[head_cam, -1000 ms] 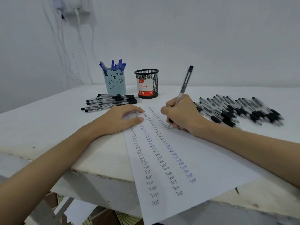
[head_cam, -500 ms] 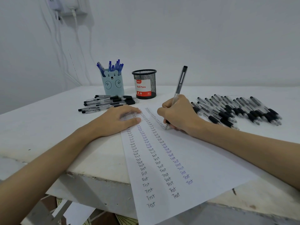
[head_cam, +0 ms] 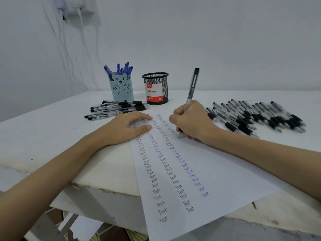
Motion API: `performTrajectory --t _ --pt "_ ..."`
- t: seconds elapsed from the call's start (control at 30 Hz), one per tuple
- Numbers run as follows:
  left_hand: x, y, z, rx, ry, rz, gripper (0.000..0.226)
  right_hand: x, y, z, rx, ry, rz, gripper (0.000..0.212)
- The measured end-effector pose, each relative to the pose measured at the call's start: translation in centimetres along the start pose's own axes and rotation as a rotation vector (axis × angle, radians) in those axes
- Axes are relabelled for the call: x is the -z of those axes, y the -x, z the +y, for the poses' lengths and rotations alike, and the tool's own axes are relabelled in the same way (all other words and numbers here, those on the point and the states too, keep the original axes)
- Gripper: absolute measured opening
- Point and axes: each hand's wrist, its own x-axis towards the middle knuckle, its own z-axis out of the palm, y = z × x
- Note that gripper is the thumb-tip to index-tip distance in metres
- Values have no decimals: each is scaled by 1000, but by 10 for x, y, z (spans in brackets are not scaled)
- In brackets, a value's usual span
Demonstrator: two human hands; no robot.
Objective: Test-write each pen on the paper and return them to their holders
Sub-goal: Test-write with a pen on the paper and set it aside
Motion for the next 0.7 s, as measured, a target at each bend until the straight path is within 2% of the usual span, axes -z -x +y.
performTrajectory --t 0.23,0.7 --pt "1 0 0 7 -11 -8 53 2 1 -1 -33 -73 20 45" --pt "2 0 1 0 -13 -15 54 3 2 -3 -29 -50 37 45"
